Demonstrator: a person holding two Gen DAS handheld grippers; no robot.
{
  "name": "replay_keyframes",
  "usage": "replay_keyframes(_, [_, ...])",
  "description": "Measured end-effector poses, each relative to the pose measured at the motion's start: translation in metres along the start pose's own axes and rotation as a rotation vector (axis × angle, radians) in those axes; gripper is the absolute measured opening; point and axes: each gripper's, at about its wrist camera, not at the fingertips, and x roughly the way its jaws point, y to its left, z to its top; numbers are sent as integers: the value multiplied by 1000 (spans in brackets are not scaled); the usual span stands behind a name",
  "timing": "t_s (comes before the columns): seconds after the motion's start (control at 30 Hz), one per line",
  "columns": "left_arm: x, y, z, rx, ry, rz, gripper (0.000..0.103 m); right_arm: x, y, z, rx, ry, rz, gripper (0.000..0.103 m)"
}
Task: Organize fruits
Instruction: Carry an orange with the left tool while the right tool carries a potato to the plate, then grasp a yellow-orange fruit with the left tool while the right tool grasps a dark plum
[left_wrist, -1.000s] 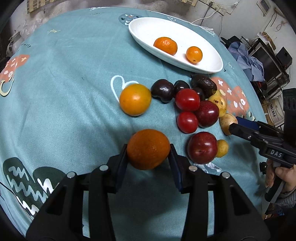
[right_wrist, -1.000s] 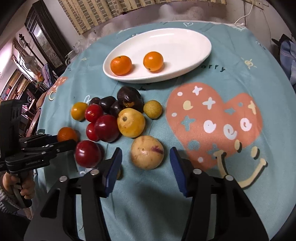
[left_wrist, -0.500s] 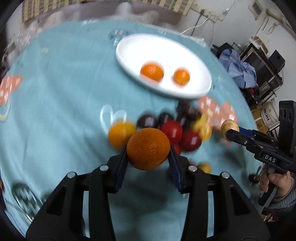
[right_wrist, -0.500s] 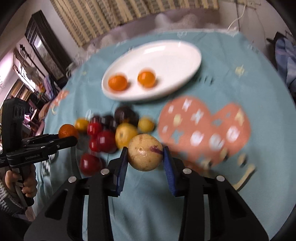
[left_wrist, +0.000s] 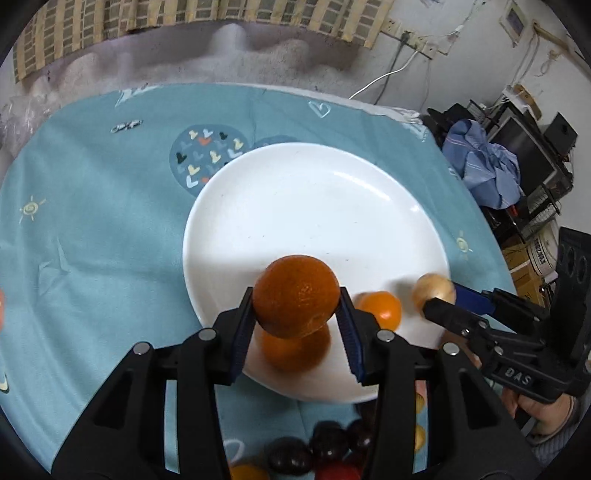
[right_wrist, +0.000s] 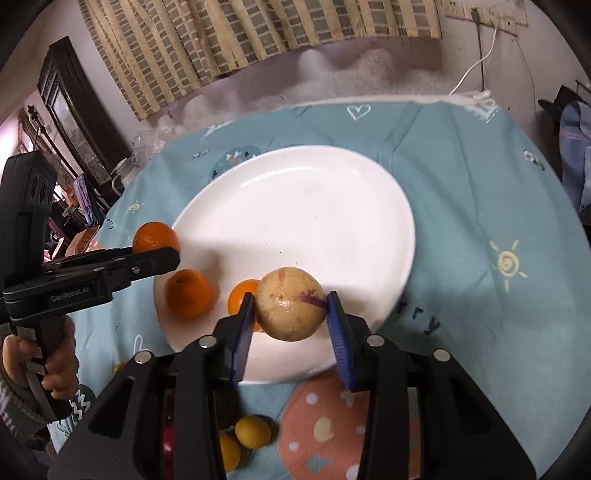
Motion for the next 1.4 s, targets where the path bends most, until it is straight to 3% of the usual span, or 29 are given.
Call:
replay_keyframes(0.07, [-3, 4, -5, -23, -17, -13, 61, -7, 1, -2, 9, -39, -8, 63])
replay_keyframes(0.27, [-27, 17, -23, -58, -31, 11, 62, -31, 9, -17, -19, -70, -3, 63])
replay_keyframes(0.37, [-46, 28, -46, -89, -36, 37, 70, -48, 14, -36, -19, -67, 2, 63])
replay_keyframes(0.57, [-63, 44, -106, -119, 22, 86, 70, -64, 9, -85, 62, 0, 38, 63])
replay_keyframes(0.7, [-63, 36, -129, -79, 42, 128, 70, -73, 8, -106, 64, 30, 32, 63])
replay_keyframes(1.23, [-39, 32, -137, -25, 62, 147, 69, -84, 12, -127, 73, 71, 34, 63])
replay_keyframes(1.33, [-37, 35, -137, -20, 66, 143, 67, -83, 14, -127, 72, 75, 38, 63])
replay_keyframes(1.4, [-35, 35, -138, -12, 68, 144, 59, -82, 16, -126, 65, 72, 40, 63])
